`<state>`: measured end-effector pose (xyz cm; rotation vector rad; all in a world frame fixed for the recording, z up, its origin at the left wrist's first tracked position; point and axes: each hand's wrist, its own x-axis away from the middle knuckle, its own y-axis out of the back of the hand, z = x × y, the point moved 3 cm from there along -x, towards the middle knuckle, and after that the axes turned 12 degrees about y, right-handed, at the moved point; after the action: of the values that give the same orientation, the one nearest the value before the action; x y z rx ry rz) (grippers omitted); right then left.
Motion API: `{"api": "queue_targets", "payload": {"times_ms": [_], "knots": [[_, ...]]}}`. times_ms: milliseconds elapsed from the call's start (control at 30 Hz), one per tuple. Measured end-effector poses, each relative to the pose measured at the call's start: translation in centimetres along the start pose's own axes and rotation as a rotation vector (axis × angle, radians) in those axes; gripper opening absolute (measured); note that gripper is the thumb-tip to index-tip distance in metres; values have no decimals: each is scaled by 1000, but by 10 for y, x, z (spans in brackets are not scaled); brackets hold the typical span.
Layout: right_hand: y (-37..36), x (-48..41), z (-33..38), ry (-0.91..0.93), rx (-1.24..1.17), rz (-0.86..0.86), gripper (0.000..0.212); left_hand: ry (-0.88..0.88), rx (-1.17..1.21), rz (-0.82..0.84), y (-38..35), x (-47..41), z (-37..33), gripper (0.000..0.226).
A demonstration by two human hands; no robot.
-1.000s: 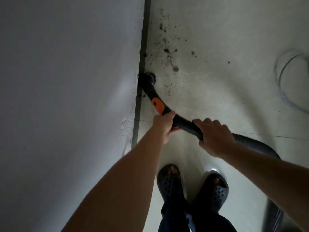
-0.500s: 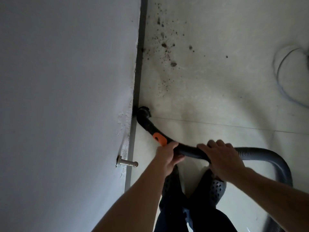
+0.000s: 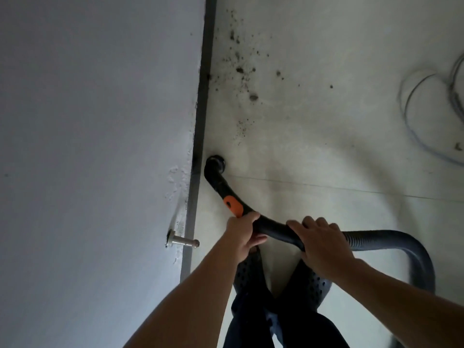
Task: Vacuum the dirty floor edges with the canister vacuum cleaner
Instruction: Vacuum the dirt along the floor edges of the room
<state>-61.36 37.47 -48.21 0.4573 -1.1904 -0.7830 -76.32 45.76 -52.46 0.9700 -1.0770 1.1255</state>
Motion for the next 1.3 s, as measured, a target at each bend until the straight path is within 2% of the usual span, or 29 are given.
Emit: {"api": "queue_targets", "payload": {"times_ms": [100, 200, 267, 333, 500, 667, 900, 1200, 1300], "knots": [[2, -1, -20, -99, -31, -41, 61, -137, -100, -16, -28, -1, -26, 45], [11, -8, -31, -245, -173, -123, 60, -270, -193, -57, -63, 12, -59, 37], [14, -9, -30, -270, -237, -147, 60, -308, -220, -114, -73, 18, -64, 33], [10, -3, -29, -221, -239, -130, 61, -276, -241, -157, -68, 19, -51, 35], [-5, 14, -51, -117, -166, -58, 62, -157, -211, -130, -61, 13, -20, 36], [-18, 42, -68, -282, -352, -113, 59, -237, -345, -137, -112, 15, -16, 30], [-46, 106, -84, -526, -505, -177, 46, -254, -614, -123, -177, 10, 24, 32], [-91, 135, -96, -750, -644, -281, 52, -335, -883, -24, -227, -14, 57, 34], [-102, 123, -108, -751, -638, -313, 54, -380, -935, 34, -239, -23, 46, 38]]}}
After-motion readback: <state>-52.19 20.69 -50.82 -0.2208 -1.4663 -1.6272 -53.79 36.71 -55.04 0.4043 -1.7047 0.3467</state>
